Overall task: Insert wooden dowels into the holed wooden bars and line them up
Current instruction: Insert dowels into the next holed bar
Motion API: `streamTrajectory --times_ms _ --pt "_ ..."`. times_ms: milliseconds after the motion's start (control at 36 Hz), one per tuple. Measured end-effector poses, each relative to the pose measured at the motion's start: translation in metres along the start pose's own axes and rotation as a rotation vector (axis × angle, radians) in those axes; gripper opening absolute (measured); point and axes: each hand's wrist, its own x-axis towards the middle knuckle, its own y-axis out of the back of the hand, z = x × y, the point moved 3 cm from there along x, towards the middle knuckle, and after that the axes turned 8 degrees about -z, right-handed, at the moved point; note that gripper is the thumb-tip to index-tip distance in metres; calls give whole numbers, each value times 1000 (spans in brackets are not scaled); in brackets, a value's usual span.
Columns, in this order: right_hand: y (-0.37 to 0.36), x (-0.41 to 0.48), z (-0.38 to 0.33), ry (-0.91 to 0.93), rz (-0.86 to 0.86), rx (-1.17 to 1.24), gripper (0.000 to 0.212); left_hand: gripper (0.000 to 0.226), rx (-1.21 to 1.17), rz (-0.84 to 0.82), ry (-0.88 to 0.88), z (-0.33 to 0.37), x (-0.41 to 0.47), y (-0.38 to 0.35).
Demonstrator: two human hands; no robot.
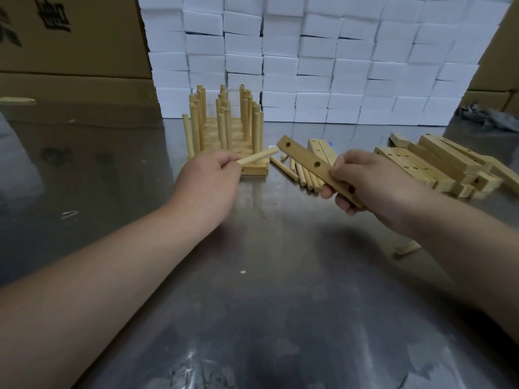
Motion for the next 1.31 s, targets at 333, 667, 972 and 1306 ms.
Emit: streamTrajectory --times_ms 333,667,972,1306 --pt "0 -2 -2 71 -7 -35 25 22 -18 56 -32 0 -1 3" --pt "-7 -2 0 97 -57 -84 21 14 8 59 -88 2 -3 1" --pt "-12 -6 -2 82 -148 -16 13 11 23 32 -144 5 -6 -2" --pt "-14 -5 0 154 -209 117 19 14 62 -29 -174 6 -9 -5"
